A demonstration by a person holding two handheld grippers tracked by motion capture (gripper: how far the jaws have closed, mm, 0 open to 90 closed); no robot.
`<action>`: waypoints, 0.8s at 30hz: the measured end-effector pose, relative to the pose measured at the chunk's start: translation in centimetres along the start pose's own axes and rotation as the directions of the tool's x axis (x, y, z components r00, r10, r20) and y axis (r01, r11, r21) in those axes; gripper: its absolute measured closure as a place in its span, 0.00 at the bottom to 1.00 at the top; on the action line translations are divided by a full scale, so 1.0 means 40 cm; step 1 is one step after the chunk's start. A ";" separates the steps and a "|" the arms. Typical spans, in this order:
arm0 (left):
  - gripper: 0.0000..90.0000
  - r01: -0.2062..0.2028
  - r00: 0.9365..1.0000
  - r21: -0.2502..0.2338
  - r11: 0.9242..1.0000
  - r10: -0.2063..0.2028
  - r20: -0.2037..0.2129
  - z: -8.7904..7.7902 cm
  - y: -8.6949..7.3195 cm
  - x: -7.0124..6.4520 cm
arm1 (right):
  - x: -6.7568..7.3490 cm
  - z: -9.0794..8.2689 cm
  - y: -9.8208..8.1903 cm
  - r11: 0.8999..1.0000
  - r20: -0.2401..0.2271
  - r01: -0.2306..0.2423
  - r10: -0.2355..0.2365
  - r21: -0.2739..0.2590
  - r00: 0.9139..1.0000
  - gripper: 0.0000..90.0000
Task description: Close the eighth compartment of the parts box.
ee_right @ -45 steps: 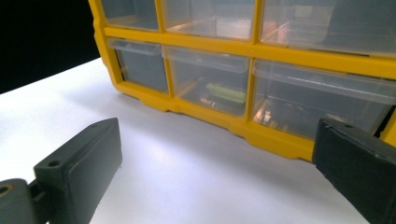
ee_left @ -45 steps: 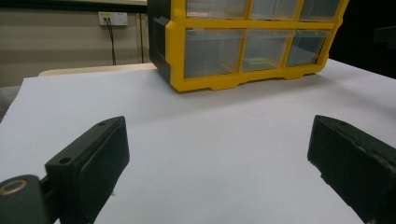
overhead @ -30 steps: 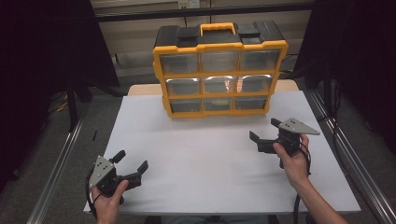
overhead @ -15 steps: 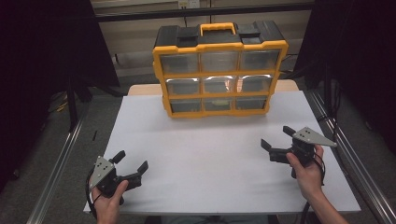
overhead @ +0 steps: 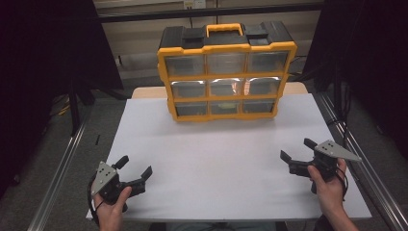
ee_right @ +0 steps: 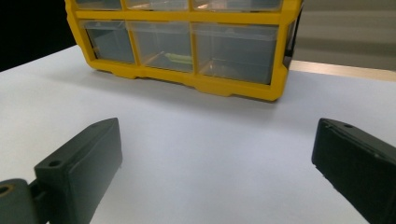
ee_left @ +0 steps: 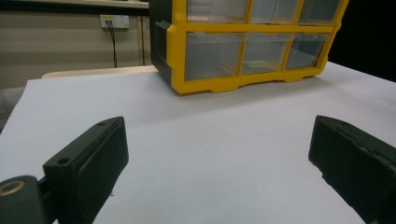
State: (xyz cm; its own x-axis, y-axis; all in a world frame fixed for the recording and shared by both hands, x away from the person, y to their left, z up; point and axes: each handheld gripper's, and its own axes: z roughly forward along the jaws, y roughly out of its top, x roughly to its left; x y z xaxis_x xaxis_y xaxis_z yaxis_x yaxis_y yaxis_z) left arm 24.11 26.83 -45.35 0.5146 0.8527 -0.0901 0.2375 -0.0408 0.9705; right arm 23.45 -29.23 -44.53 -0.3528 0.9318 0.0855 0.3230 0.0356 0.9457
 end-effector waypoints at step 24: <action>0.05 0.001 1.000 -0.001 1.000 -0.001 0.014 -0.004 -0.002 0.005 | -0.012 -0.079 -0.052 1.000 0.072 0.005 -0.006 0.025 0.997 0.01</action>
State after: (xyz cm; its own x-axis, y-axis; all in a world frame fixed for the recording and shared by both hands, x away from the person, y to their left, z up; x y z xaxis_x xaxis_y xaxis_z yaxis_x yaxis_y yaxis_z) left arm 24.05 27.11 -45.41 0.5262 0.8451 -0.0945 0.2374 -0.0392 0.9706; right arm 20.17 -30.87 -45.56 -0.2906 0.9552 0.0566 0.3435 0.0489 0.9379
